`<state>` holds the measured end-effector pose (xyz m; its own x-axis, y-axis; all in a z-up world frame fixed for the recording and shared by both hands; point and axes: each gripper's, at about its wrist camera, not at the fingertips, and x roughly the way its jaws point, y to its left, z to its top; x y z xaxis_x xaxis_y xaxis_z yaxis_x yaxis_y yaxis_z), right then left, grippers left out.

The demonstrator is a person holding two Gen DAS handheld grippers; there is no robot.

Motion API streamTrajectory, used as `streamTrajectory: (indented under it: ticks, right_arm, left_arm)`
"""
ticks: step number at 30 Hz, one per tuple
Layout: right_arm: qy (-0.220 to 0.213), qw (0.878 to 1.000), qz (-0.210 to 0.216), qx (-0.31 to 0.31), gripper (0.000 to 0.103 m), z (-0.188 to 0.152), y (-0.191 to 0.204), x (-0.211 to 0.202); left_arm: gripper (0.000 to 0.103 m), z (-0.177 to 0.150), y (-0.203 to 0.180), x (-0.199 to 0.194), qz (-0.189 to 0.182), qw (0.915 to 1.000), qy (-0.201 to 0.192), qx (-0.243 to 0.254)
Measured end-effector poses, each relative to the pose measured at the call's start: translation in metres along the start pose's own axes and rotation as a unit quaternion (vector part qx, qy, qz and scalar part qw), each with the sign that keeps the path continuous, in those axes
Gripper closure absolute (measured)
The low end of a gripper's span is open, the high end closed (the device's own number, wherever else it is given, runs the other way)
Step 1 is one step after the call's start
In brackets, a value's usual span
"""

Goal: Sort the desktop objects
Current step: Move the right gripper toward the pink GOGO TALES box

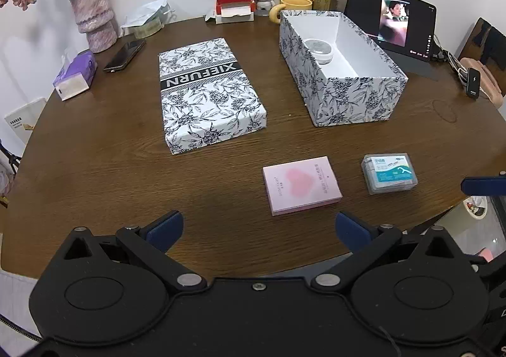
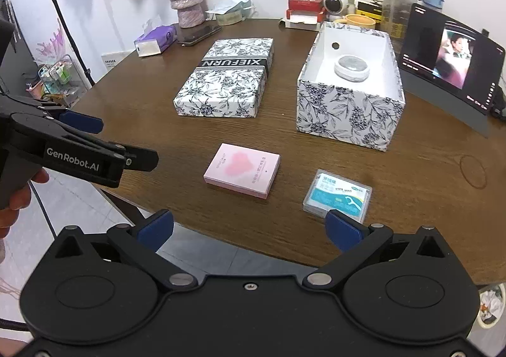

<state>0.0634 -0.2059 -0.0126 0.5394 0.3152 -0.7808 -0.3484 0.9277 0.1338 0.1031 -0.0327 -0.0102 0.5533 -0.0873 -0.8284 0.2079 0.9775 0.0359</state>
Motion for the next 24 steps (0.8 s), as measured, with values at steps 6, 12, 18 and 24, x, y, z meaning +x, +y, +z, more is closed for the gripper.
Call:
streamTrajectory:
  ticks: [6, 12, 18, 24]
  right_arm:
    - [0.007, 1.0, 0.006, -0.015, 0.0, 0.009, 0.0, 0.012]
    - [0.022, 0.998, 0.015, -0.057, 0.0, 0.023, 0.002, 0.032]
    - [0.038, 0.994, 0.027, -0.096, 0.0, 0.038, 0.004, 0.053]
    - [0.054, 0.986, 0.043, -0.15, 0.0, 0.049, 0.008, 0.076]
  left_arm:
    - [0.0, 0.003, 0.008, 0.007, 0.001, 1.0, 0.009, -0.003]
    - [0.0, 0.005, 0.017, 0.015, 0.007, 0.9998, 0.018, -0.005]
    - [0.0, 0.009, 0.03, 0.024, 0.013, 0.9994, 0.029, -0.014]
    - [0.0, 0.014, 0.042, 0.032, 0.019, 0.999, 0.034, -0.02]
